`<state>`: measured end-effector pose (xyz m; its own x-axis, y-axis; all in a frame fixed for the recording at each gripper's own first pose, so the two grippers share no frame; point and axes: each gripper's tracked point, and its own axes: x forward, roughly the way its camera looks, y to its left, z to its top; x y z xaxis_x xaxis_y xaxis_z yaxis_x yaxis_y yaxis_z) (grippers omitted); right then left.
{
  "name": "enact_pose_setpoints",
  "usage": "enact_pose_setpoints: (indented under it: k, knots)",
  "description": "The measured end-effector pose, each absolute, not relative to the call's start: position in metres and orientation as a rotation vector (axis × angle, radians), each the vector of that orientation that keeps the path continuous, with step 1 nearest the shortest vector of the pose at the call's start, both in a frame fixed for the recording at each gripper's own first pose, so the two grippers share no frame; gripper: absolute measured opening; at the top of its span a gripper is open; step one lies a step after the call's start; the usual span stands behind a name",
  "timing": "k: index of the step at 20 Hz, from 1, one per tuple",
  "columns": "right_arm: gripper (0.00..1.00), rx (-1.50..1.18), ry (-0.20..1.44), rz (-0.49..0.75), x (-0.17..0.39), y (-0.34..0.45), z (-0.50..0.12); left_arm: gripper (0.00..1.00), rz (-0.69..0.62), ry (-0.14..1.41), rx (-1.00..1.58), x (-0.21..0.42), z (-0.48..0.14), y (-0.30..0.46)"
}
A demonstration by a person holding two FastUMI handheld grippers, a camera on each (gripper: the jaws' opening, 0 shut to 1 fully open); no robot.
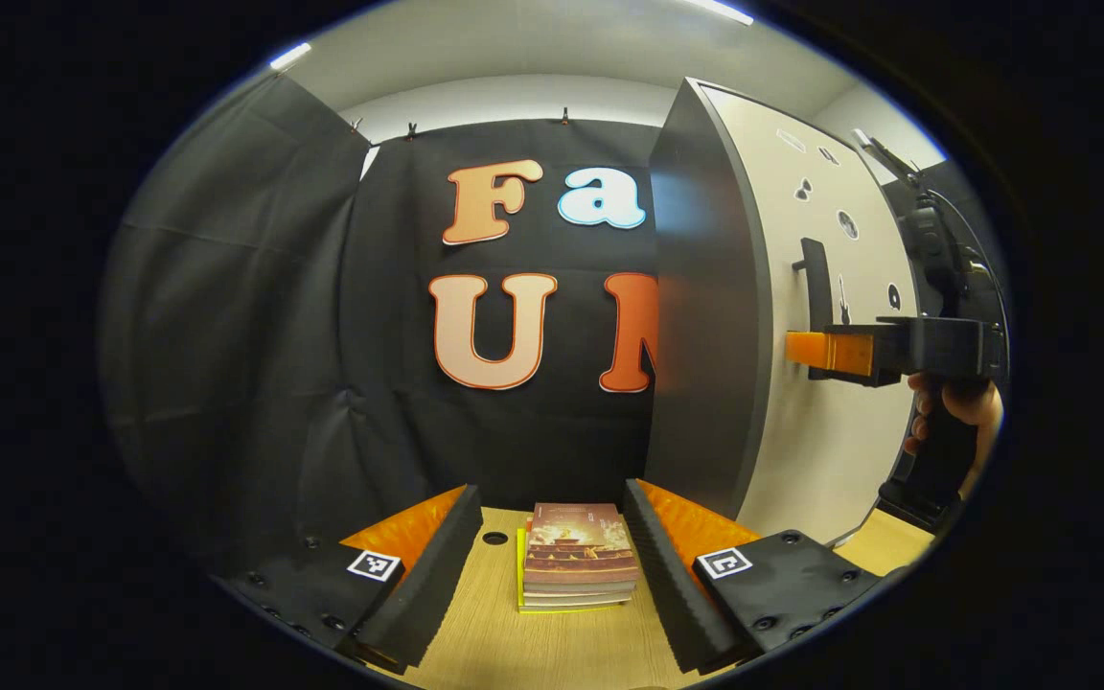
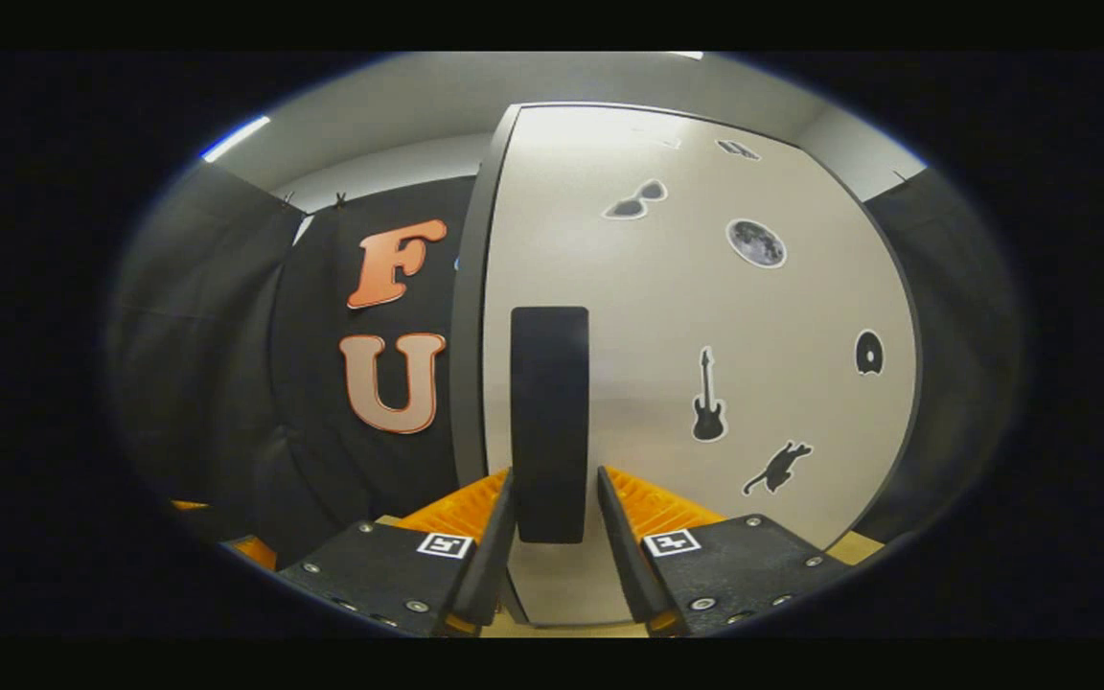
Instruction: Open the cabinet door with the right hand, grasp the bottle in the cabinet with the left hand and place it on the coaster, then close the cabinet door with the right hand.
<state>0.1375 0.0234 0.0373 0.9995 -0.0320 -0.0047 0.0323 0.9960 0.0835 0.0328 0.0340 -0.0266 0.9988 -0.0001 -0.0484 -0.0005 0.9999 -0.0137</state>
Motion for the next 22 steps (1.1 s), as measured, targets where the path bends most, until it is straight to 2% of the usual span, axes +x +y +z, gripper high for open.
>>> enact_pose_setpoints:
  k: [2, 6, 7, 9, 10, 13, 14, 15, 16, 17, 18, 19, 20, 21, 22]
  knots:
    - [0.37, 0.092, 0.002, -0.057, 0.138, 0.024, 0.037, 0.96, -0.022, 0.050, -0.018, 0.037, -0.028, 0.036]
    - [0.23, 0.138, -0.009, -0.092, 0.135, 0.022, 0.037, 0.97, -0.084, 0.061, -0.018, 0.045, -0.031, 0.034]
    - [0.18, 0.137, -0.013, -0.099, 0.132, 0.021, 0.038, 0.94, -0.096, 0.062, -0.019, 0.048, -0.032, 0.033]
    - [0.18, 0.128, -0.021, -0.108, 0.128, 0.020, 0.038, 0.97, -0.101, 0.067, -0.021, 0.050, -0.034, 0.034]
    - [0.18, 0.126, -0.025, -0.110, 0.125, 0.019, 0.039, 0.94, -0.102, 0.064, -0.026, 0.048, -0.032, 0.035]
    - [0.19, 0.137, -0.030, -0.102, 0.113, 0.015, 0.040, 0.97, -0.113, 0.073, -0.030, 0.038, -0.030, 0.026]
    - [0.17, 0.136, -0.028, -0.091, 0.110, 0.015, 0.040, 0.99, -0.112, 0.072, -0.028, 0.033, -0.028, 0.024]
    - [0.17, 0.139, -0.030, -0.078, 0.107, 0.013, 0.041, 0.99, -0.106, 0.065, -0.029, 0.027, -0.025, 0.022]
    - [0.19, 0.147, -0.031, -0.061, 0.104, 0.013, 0.041, 0.94, -0.100, 0.055, -0.030, 0.018, -0.023, 0.017]
    - [0.17, 0.152, -0.029, -0.042, 0.101, 0.011, 0.041, 0.99, -0.091, 0.048, -0.029, 0.007, -0.020, 0.011]
    - [0.17, 0.155, -0.027, -0.020, 0.098, 0.010, 0.042, 0.97, -0.079, 0.040, -0.025, -0.006, -0.016, 0.005]
    - [0.17, 0.158, -0.027, 0.005, 0.095, 0.008, 0.042, 0.99, -0.066, 0.031, -0.020, -0.015, -0.013, -0.001]
    - [0.17, 0.161, -0.023, 0.033, 0.093, 0.006, 0.042, 0.94, -0.054, 0.022, -0.018, -0.024, -0.011, -0.008]
    - [0.19, 0.163, -0.022, 0.061, 0.091, 0.004, 0.042, 0.94, -0.044, 0.015, -0.018, -0.034, -0.008, -0.015]
    - [0.17, 0.167, -0.020, 0.088, 0.087, 0.003, 0.042, 0.94, -0.032, 0.014, -0.019, -0.043, -0.007, -0.024]
